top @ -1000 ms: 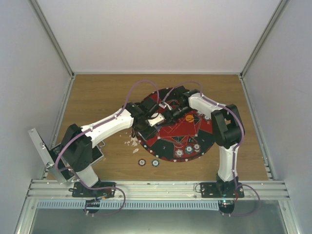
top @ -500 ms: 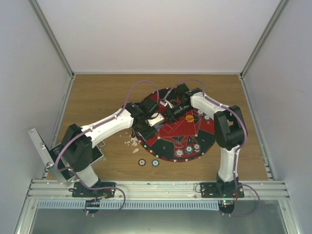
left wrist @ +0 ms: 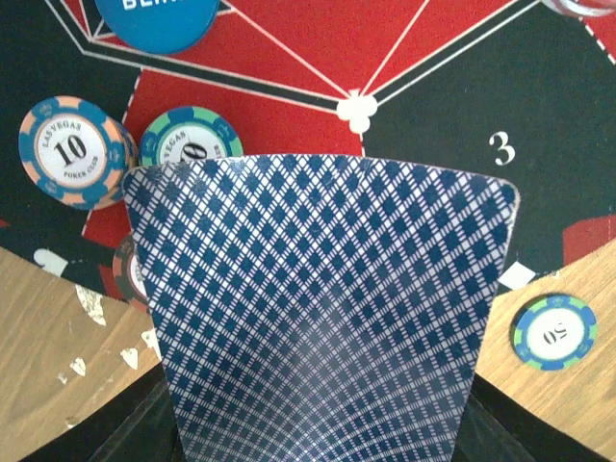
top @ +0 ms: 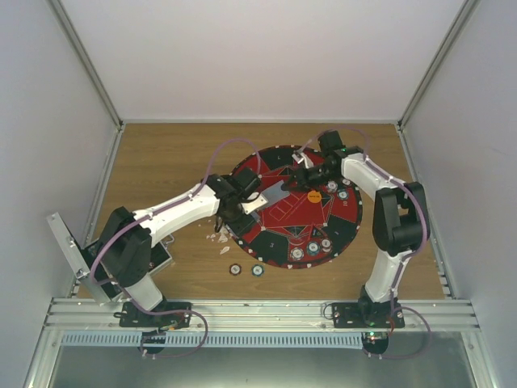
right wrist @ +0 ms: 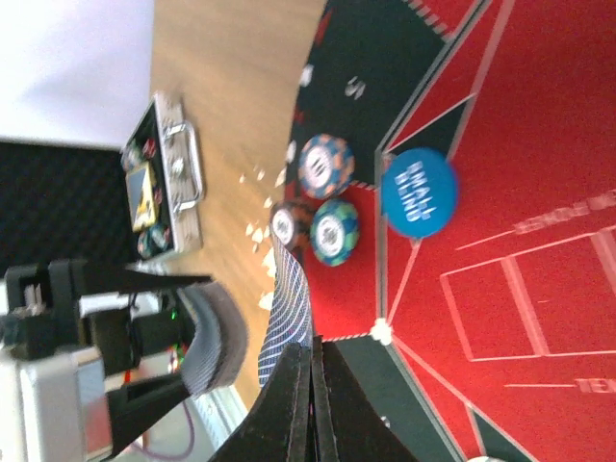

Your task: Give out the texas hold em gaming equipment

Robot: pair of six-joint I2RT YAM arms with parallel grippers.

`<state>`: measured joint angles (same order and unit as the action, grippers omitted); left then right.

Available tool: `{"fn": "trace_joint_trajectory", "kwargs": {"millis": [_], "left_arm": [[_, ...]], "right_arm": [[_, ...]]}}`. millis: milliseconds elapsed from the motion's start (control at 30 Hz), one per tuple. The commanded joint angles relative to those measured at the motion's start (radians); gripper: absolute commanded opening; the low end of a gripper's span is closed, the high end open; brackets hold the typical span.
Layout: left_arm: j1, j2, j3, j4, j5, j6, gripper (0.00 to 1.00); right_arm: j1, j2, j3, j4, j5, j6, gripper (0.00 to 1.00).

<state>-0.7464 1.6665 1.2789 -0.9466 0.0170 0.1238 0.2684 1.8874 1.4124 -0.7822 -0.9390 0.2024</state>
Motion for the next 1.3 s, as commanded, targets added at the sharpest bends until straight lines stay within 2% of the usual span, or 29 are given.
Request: {"fn": "trace_joint_trajectory", "kwargs": {"millis": [0,200,267,400,567,833,900,967,1067,1200,1267], "left_arm": [[0.009,-0.063,-0.027,0.022,-0.008,0.000,0.58],[0.047,-0.072,-0.013,0.016,-0.005,-0.010,0.59],[0.055,-0.075,-0.010,0.018,-0.007,-0.010,0.59],[0.068,-0.090,-0.023,0.029,-0.008,-0.009,0.59],[0.079,-0.108,-0.037,0.042,-0.008,-0.012,0.59],[0.081,-0.112,-0.048,0.063,-0.007,-0.030,0.58],[0.081,-0.113,-0.053,0.066,-0.002,-0.028,0.58],[0.081,-0.113,-0.055,0.070,0.000,-0.024,0.58],[0.081,-0.111,-0.055,0.077,0.012,-0.013,0.59],[0.079,-0.104,-0.058,0.077,0.017,-0.001,0.59],[0.079,-0.102,-0.059,0.078,0.017,0.010,0.59]], "right_arm": [[-0.041,-0.047,-0.065,0.249,0.091,0.204,0.01],[-0.028,0.000,-0.112,0.582,0.201,0.467,0.00],[-0.004,0.036,-0.099,0.643,0.231,0.525,0.01],[0.057,0.114,-0.018,0.635,0.300,0.541,0.01],[0.093,0.156,-0.009,0.613,0.376,0.534,0.01],[0.107,0.273,0.060,0.518,0.386,0.500,0.01],[0.111,0.284,0.081,0.482,0.407,0.490,0.08],[0.111,0.276,0.091,0.455,0.434,0.476,0.21],[0.109,0.248,0.109,0.379,0.500,0.439,0.30],[0.085,0.135,0.080,0.333,0.562,0.332,0.67],[0.061,0.084,0.058,0.329,0.445,0.239,0.73]]}}
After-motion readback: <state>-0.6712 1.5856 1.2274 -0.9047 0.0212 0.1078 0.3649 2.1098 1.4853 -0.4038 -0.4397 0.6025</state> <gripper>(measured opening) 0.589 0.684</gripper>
